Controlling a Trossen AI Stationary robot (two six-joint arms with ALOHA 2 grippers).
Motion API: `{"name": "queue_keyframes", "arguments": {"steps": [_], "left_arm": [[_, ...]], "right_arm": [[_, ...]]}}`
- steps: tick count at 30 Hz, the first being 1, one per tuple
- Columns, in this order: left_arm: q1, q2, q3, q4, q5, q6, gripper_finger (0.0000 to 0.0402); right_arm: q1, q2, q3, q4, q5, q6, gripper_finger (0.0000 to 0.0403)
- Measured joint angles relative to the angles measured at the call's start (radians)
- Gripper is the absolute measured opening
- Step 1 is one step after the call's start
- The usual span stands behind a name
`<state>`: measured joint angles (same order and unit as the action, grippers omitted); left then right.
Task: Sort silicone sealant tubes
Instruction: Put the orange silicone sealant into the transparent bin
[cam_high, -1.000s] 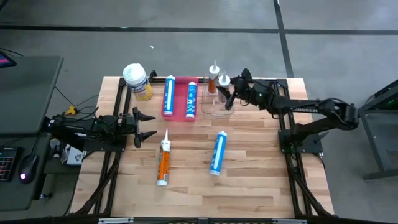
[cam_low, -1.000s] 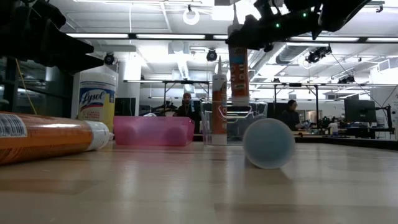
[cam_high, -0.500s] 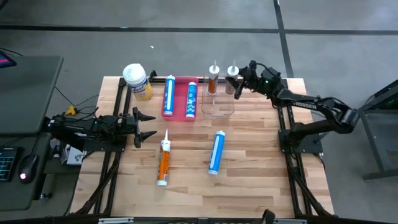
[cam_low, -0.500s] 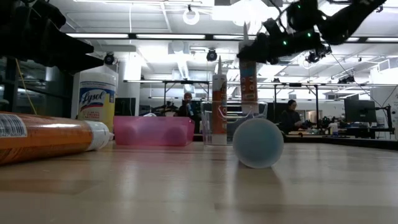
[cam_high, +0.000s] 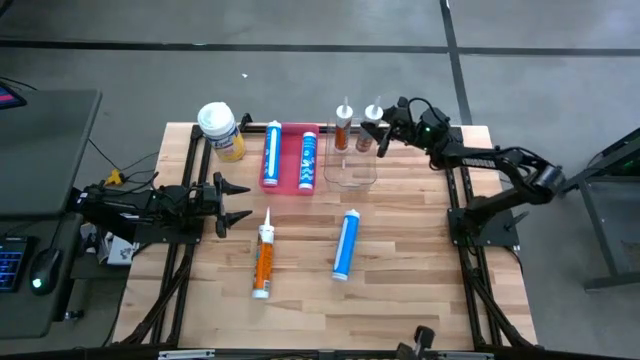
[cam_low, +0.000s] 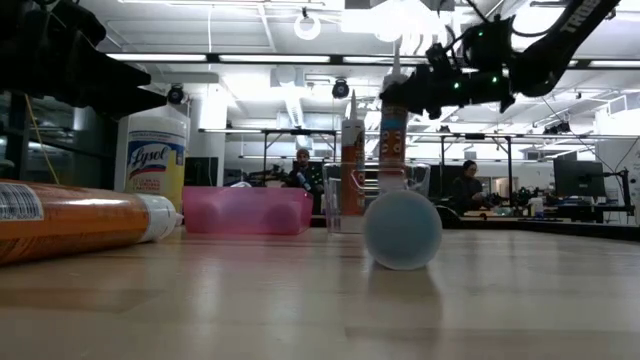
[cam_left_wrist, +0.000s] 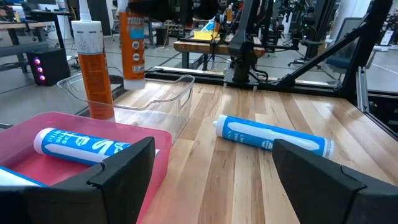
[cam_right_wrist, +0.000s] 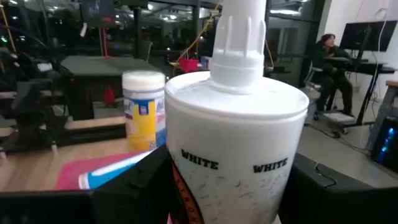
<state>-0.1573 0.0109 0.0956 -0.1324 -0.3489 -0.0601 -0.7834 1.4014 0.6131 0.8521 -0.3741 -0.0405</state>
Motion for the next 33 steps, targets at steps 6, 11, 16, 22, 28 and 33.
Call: {"name": "queue_keyframes", "arguments": {"steps": [6, 11, 16, 22, 28, 33], "left_arm": [[0.000, 0.000, 0.000, 0.000, 0.000, 0.000, 0.0319], [0.000, 0.000, 0.000, 0.000, 0.000, 0.000, 0.0319], [0.000, 0.000, 0.000, 0.000, 0.000, 0.000, 0.0319], [0.000, 0.000, 0.000, 0.000, 0.000, 0.000, 0.0319], [0.000, 0.000, 0.000, 0.000, 0.000, 0.000, 0.0319], [0.000, 0.000, 0.000, 0.000, 0.000, 0.000, 0.0319]], "right_arm": [[-0.039, 0.092, 0.001, 0.065, -0.029, 0.017, 0.0207], [-0.057, 0.159, 0.001, 0.123, -0.041, 0.041, 0.0207], [-0.061, 0.231, 0.010, 0.155, -0.045, 0.041, 0.0207], [-0.066, 0.284, 0.073, 0.168, -0.045, 0.036, 0.0207], [-0.066, 0.295, 0.082, 0.128, -0.034, -0.004, 0.0206], [-0.066, 0.295, 0.082, 0.084, -0.033, -0.048, 0.0206]]}}
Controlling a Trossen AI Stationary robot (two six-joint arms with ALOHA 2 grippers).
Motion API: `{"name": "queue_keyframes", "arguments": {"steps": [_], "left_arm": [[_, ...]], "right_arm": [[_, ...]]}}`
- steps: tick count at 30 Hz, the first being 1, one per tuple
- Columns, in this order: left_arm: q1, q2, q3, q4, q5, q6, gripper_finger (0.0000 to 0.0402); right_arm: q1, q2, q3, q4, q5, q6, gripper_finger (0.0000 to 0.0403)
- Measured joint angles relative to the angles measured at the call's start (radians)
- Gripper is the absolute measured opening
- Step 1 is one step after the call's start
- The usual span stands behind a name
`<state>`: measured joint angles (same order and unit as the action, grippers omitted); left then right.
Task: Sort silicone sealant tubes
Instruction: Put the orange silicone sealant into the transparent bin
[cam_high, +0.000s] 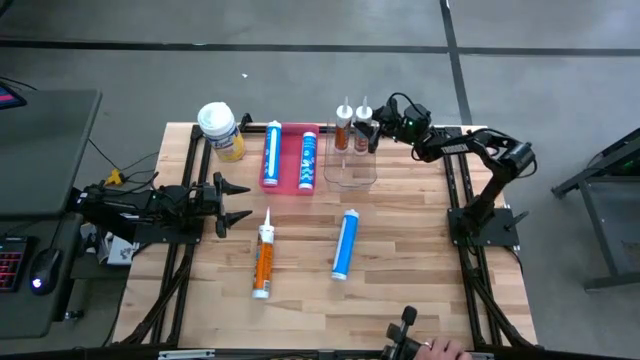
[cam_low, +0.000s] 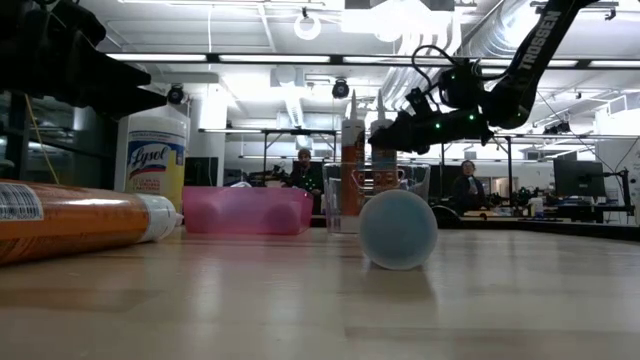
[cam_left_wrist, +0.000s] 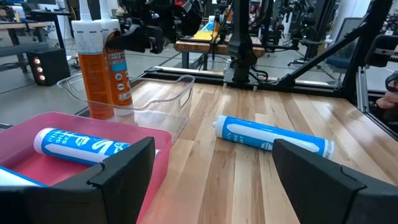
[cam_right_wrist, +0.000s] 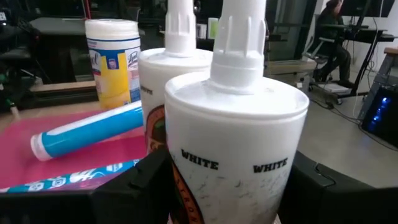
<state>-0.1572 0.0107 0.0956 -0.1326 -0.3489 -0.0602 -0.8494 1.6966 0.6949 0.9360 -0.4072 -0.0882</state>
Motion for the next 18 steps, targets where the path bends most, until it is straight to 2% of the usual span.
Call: {"name": "queue_keyframes", "arguments": {"steps": [18], "left_arm": [[0.000, 0.000, 0.000, 0.000, 0.000, 0.000, 0.0319]], "right_arm": [[0.000, 0.022, -0.001, 0.010, -0.001, 0.001, 0.0206]]}}
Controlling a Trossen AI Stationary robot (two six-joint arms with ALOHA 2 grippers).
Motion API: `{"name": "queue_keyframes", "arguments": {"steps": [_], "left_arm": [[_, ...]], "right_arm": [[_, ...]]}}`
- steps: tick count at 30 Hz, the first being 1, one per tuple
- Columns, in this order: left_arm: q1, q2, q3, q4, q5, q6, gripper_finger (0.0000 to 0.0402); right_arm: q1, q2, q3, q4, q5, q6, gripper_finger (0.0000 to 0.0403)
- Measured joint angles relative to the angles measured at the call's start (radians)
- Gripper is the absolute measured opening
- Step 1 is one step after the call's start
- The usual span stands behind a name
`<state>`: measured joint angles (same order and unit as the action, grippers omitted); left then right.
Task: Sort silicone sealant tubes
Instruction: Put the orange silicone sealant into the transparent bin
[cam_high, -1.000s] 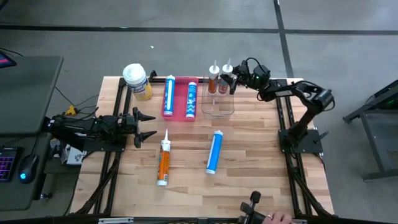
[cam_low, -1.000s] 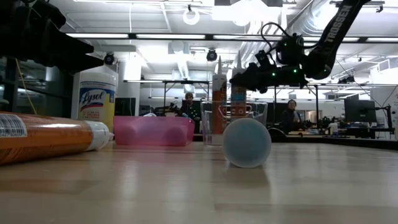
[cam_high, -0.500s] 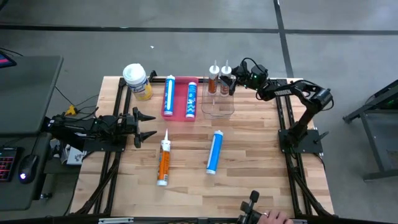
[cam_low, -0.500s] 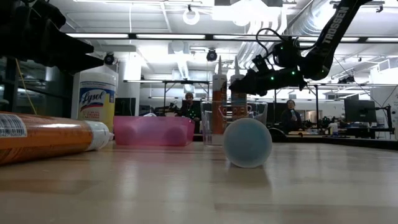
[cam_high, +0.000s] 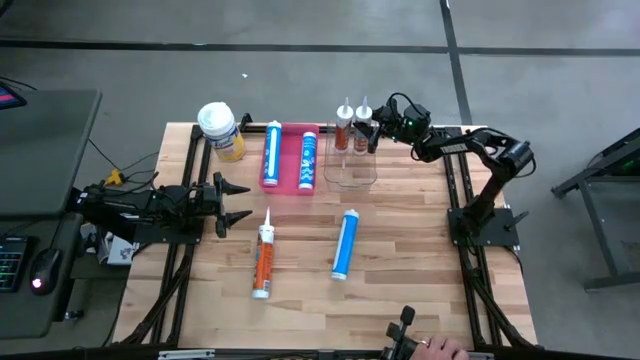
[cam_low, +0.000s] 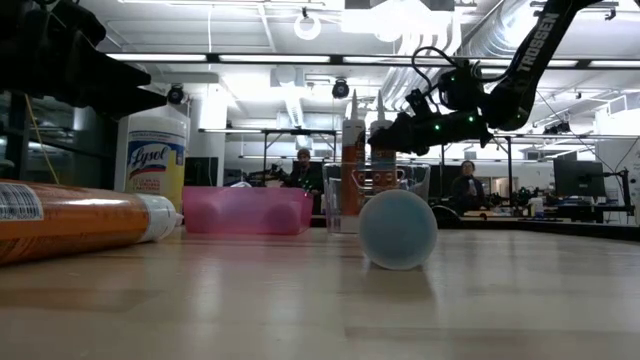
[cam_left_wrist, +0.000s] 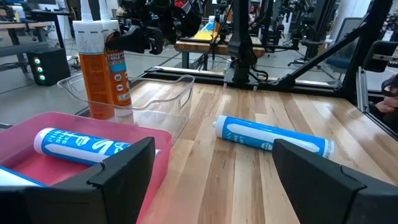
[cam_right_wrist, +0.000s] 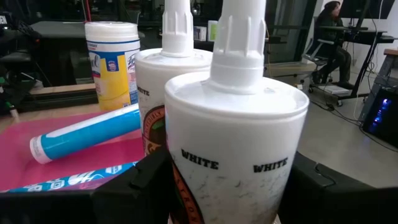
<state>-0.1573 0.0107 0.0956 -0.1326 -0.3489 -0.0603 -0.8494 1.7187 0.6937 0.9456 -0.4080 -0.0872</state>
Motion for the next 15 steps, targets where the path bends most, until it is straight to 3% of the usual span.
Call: {"name": "queue_keyframes", "arguments": {"steps": [15], "left_arm": [[0.000, 0.000, 0.000, 0.000, 0.000, 0.000, 0.0319]], "right_arm": [[0.000, 0.002, -0.001, 0.001, 0.012, 0.001, 0.0206]]}}
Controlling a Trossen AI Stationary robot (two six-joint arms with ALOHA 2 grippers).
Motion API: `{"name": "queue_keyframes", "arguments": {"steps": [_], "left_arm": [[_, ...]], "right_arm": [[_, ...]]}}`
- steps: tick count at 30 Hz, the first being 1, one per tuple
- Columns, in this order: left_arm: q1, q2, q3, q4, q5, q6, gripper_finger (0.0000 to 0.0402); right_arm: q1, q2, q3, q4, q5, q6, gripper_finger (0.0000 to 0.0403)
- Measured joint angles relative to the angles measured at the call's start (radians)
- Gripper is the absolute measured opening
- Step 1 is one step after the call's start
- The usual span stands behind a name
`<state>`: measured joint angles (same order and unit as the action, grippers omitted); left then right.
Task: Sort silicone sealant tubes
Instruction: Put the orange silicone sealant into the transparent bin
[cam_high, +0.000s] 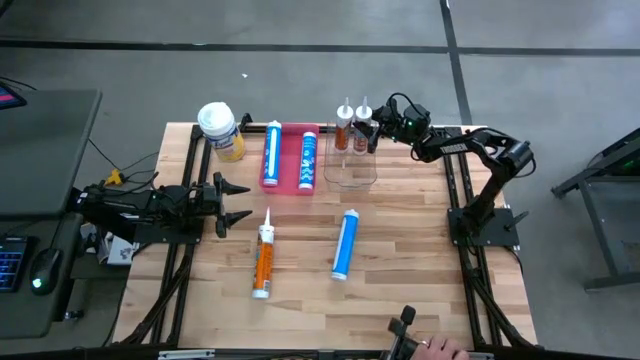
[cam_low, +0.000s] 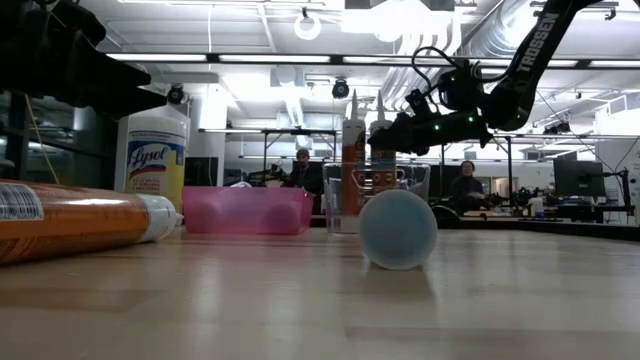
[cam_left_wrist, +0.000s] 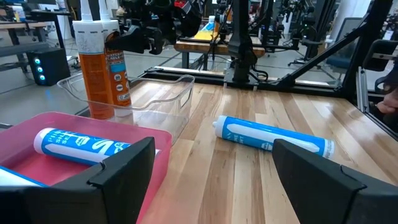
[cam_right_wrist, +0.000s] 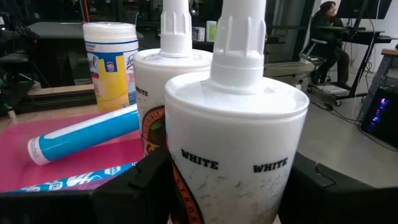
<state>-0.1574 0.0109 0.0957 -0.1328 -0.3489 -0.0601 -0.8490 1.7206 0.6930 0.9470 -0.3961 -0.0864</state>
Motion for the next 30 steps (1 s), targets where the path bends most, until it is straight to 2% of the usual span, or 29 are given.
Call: {"name": "queue_keyframes", "arguments": {"steps": [4, 9, 11, 30], "left_arm": [[0.000, 0.000, 0.000, 0.000, 0.000, 0.000, 0.0319], [0.000, 0.000, 0.000, 0.000, 0.000, 0.000, 0.0319], [0.000, 0.000, 0.000, 0.000, 0.000, 0.000, 0.0319], [0.000, 0.000, 0.000, 0.000, 0.000, 0.000, 0.0319]], "right_arm": [[0.001, 0.000, 0.000, -0.001, 0.002, 0.002, 0.0208], [0.001, 0.007, -0.005, -0.028, 0.035, 0.061, 0.0269], [0.001, 0.006, -0.004, -0.022, 0.045, 0.062, 0.0281], [0.019, -0.007, -0.003, -0.016, 0.077, 0.044, 0.0290]]}}
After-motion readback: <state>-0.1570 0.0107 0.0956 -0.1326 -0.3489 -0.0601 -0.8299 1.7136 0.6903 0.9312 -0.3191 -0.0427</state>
